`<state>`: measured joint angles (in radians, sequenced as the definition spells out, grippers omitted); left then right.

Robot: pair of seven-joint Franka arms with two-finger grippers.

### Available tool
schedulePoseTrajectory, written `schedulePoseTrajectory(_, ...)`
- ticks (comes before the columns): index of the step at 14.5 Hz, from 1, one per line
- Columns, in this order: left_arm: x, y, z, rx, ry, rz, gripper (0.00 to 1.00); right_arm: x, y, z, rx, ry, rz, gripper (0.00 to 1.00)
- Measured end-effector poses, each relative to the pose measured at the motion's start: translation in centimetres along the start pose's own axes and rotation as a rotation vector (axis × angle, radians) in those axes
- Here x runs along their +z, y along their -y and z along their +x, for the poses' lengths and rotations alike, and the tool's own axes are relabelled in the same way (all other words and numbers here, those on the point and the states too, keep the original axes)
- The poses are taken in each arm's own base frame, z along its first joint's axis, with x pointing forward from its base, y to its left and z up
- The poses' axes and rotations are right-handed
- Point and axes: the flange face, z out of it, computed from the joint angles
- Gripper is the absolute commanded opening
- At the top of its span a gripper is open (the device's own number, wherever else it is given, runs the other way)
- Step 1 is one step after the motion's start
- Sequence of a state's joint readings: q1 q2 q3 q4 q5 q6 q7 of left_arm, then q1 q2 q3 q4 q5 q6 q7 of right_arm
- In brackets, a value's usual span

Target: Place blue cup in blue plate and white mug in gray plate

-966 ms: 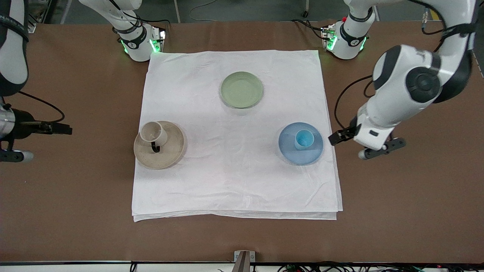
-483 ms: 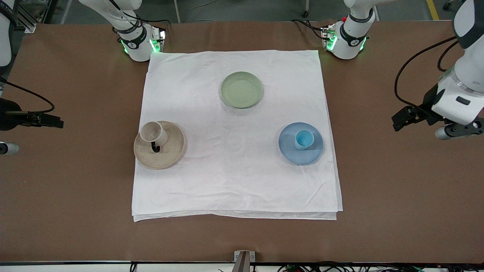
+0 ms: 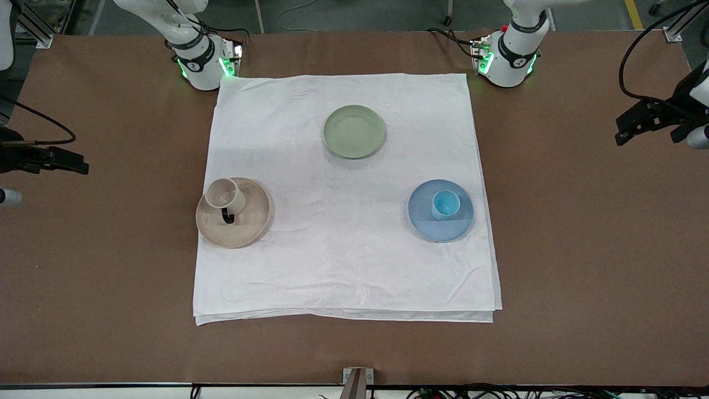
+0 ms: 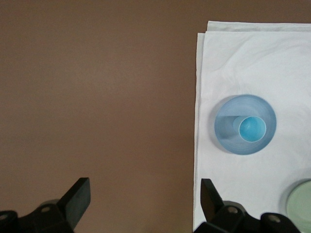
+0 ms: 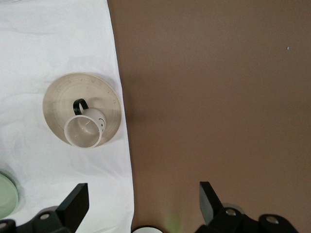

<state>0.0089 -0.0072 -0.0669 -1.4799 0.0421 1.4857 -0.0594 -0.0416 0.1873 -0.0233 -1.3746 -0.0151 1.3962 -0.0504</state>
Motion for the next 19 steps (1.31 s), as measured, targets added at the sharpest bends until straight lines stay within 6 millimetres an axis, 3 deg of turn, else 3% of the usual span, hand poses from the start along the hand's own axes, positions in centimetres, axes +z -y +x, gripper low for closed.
schedulePoseTrajectory(3, -0.2, 0.0, -1.1, 0.008, 0.006, -0.002, 1.0, 0.0, -0.6, -3.2, -0.007, -0.028, 0.009, 1.0)
schedulePoseTrajectory(9, -0.3, -0.6, -1.5, 0.017, 0.007, -0.017, 1.0, -2.5, -0.1, -8.2, -0.016, -0.084, 0.011, 1.0)
schedulePoseTrajectory(19, -0.1, -1.3, -2.4, 0.027, 0.017, -0.047, 1.0, -3.4, 0.0, -8.6, -0.017, -0.128, 0.014, 1.0)
